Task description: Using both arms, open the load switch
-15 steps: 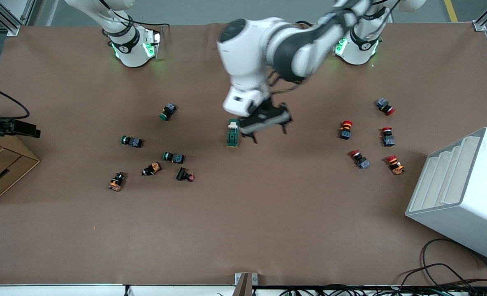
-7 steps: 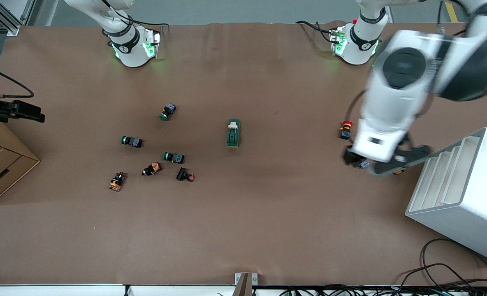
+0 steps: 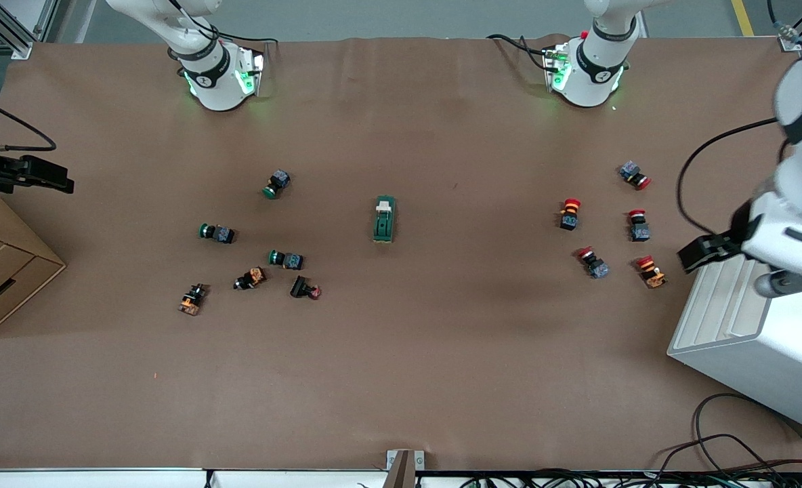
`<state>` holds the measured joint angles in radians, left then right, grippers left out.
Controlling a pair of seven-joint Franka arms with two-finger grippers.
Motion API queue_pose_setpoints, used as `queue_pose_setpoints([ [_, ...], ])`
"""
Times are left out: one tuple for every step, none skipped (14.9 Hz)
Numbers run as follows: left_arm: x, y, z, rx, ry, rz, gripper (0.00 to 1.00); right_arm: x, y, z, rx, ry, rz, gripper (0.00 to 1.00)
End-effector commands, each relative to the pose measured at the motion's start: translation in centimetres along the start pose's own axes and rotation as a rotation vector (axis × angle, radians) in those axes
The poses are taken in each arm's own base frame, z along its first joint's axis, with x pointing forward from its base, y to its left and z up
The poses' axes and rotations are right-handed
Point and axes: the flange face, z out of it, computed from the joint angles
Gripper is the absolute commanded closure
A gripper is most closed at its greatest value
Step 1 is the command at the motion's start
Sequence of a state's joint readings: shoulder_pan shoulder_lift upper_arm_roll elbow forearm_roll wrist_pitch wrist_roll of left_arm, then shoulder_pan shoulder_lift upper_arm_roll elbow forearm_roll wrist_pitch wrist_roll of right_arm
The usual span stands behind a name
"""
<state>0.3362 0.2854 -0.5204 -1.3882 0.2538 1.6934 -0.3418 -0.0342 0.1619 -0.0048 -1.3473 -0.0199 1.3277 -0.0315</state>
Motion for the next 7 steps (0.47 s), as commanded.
queue_pose_setpoints([
  [-1.4, -1.6, -2.5, -0.011, 0.002, 0.052, 0.0, -0.9, -0.2, -0.3, -0.004, 0.008, 0.009, 0.0],
  [-1.7, -1.8, -2.5, -0.005, -0.014, 0.048, 0.0, -1.0, 0.1, -0.5, 0.0, 0.01, 0.012, 0.0],
  [-2.6, -2.0, -3.5, 0.001, -0.033, 0.048, 0.0, -1.3, 0.4, -0.8, 0.002, 0.016, 0.019, 0.0],
  [-3.1, -2.0, -4.1, -0.006, -0.037, 0.041, 0.0, -1.8, 0.8, -1.1, 0.019, 0.021, 0.024, 0.0],
  [-3.7, -2.0, -4.5, -0.024, -0.042, 0.04, 0.0, -2.3, 0.9, -1.3, 0.036, 0.025, 0.022, 0.0],
  [-4.4, -2.3, -4.8, -0.045, -0.049, 0.049, 0.0, -2.7, 0.9, -1.4, 0.039, 0.026, 0.023, 0.0],
  [-5.7, -2.1, -5.3, -0.062, -0.054, 0.073, 0.0, -3.2, 0.9, -1.5, 0.04, 0.03, 0.021, 0.0],
])
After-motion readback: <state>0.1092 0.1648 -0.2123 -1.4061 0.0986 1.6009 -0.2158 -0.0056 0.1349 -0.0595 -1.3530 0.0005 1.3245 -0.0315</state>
